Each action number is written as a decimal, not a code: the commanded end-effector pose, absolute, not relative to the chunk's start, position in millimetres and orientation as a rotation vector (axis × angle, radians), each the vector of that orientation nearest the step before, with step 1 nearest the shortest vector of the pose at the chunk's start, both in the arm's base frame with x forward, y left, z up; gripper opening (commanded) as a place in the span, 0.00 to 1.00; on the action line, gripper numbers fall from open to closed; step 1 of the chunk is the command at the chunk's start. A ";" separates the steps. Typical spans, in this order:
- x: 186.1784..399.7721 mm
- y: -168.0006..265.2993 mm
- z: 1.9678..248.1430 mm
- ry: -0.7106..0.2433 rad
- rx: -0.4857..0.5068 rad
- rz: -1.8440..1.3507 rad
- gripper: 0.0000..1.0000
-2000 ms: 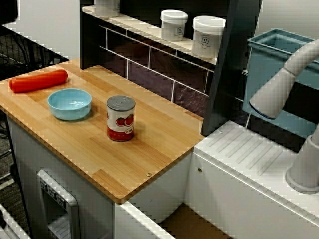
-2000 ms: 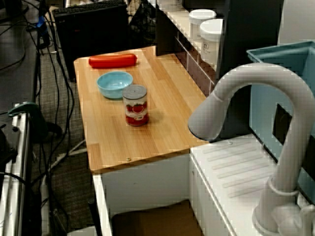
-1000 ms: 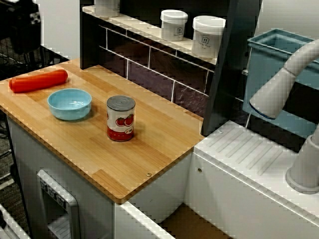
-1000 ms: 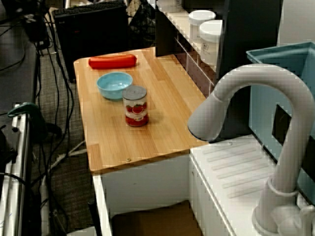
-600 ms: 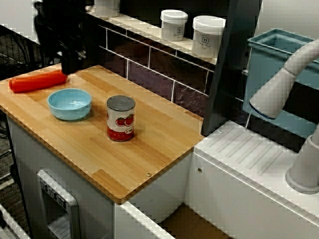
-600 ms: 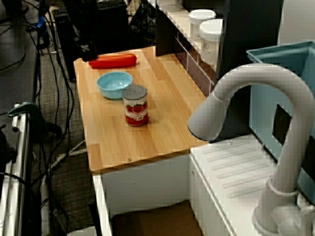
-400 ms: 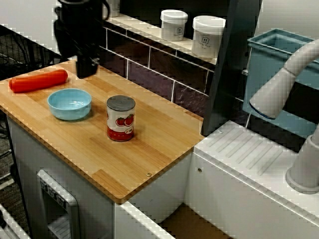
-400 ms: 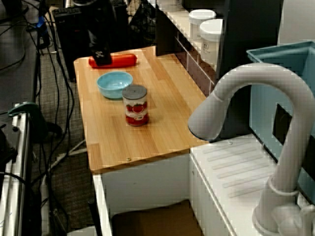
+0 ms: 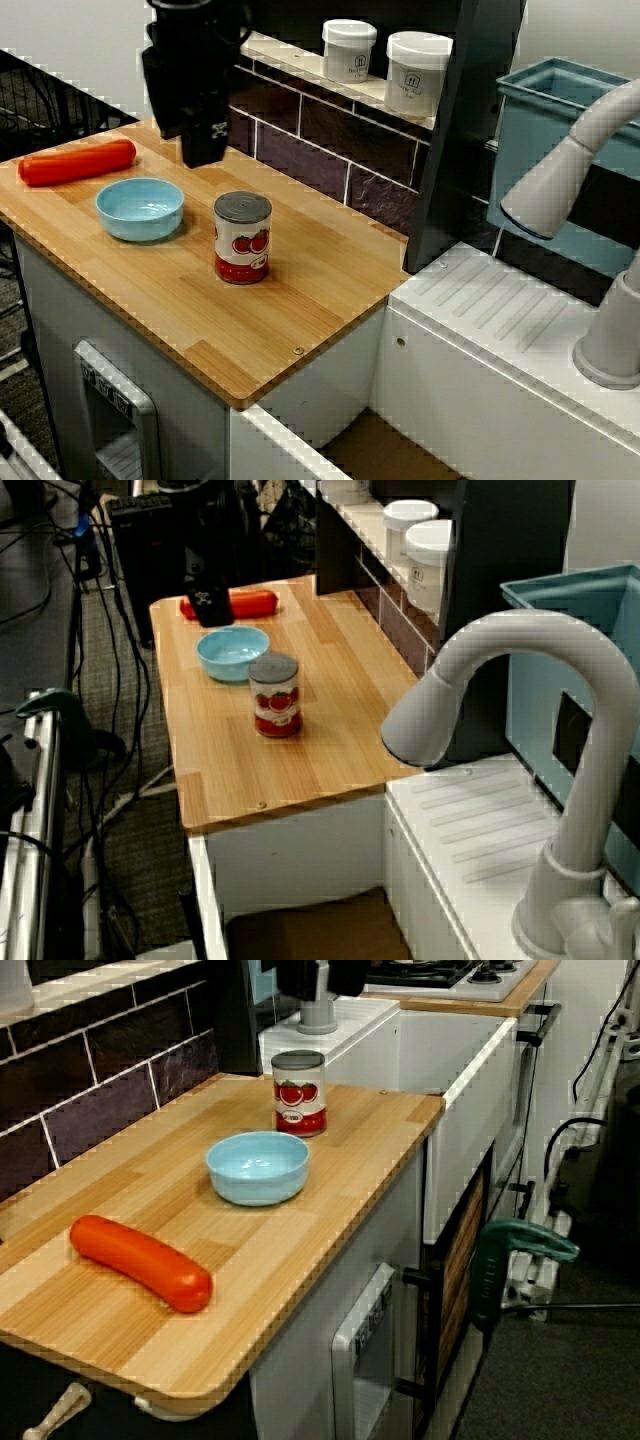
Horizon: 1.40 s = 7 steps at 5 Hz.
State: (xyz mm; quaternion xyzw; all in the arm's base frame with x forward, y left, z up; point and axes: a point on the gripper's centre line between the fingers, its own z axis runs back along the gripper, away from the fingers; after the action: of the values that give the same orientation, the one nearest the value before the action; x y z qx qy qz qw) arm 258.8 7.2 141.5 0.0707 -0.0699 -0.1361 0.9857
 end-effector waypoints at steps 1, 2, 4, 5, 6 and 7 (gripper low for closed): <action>249.0 -18.6 174.8 -0.164 0.002 -0.234 1.00; 248.0 -24.7 170.6 -0.170 0.005 -0.166 1.00; 250.1 -30.3 155.2 -0.146 0.056 -0.128 1.00; 250.1 -30.3 155.2 -0.146 0.056 -0.128 1.00; 250.1 -30.3 155.2 -0.146 0.056 -0.128 1.00; 250.1 -30.3 155.2 -0.146 0.056 -0.128 1.00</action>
State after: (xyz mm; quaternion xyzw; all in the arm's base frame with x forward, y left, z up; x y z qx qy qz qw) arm 247.9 -27.6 144.9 0.0276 -0.0645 -0.0594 0.9958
